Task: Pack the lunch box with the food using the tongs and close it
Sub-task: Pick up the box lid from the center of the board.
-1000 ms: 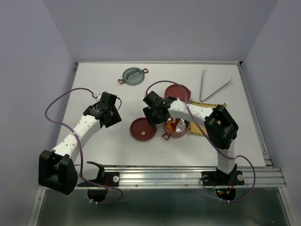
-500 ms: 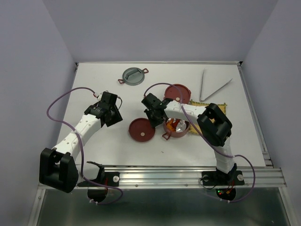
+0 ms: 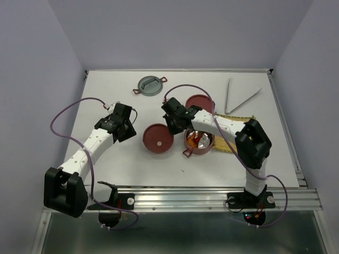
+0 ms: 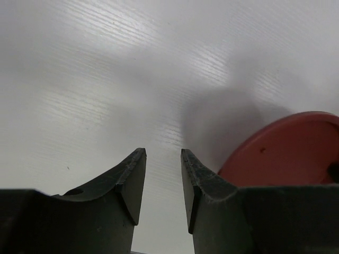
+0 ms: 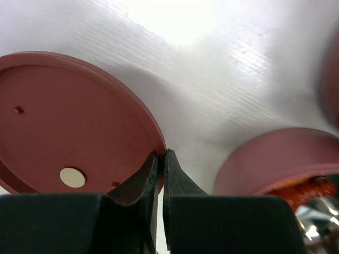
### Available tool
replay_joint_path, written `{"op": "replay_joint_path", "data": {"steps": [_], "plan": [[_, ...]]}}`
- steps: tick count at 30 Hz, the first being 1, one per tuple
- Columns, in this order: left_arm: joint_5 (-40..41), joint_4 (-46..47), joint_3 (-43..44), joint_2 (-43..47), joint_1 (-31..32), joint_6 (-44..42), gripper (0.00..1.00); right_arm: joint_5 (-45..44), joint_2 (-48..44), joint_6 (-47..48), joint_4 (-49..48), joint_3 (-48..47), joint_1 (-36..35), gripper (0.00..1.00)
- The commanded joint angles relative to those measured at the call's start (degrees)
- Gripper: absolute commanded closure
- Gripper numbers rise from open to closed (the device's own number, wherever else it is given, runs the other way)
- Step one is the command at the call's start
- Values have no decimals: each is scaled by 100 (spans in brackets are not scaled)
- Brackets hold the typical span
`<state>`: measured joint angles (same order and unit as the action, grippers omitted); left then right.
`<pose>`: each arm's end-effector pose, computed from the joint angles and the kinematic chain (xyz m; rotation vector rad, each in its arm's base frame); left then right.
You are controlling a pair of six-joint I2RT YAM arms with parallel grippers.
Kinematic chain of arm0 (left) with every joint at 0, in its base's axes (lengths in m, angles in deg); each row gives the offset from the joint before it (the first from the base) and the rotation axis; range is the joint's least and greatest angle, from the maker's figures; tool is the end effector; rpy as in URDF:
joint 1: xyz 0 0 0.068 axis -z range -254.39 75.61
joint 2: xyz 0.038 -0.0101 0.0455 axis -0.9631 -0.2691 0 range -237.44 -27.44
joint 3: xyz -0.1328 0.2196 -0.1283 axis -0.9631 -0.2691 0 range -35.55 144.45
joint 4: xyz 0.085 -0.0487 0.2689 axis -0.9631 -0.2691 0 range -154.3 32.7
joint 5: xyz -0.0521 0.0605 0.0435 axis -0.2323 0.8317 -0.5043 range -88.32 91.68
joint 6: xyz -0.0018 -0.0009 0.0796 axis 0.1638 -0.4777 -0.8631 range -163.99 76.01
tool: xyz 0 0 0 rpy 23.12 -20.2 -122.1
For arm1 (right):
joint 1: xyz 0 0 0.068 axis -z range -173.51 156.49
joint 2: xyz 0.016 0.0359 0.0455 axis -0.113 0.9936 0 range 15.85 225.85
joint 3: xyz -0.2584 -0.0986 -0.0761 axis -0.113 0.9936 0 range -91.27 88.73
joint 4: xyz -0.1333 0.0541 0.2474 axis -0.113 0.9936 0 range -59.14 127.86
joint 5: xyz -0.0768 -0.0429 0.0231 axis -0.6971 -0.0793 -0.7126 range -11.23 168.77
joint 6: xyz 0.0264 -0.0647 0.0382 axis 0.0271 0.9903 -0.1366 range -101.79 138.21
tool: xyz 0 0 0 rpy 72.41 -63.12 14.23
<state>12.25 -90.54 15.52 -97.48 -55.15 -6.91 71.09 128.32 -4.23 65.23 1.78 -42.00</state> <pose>0.2757 -0.0829 0.2321 -0.4602 2.4276 -0.1975 0.3172 0.3445 0.1853 -0.5453 2.5683 0.2662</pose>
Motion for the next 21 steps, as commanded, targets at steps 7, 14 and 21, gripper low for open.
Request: {"op": "replay_joint_path", "data": {"steps": [7, 14, 21], "plan": [[263, -17, 474, 491, -17, -122, 57, -735, -1699, -156, 350, -50, 251, 99], [-55, 265, 623, 62, 342, -192, 58, -612, -2737, 72, 922, 969, 1148, 99], [-178, 510, 913, -571, 1168, 1, 58, -462, -3108, 90, 1169, 1515, 1676, 99]]}}
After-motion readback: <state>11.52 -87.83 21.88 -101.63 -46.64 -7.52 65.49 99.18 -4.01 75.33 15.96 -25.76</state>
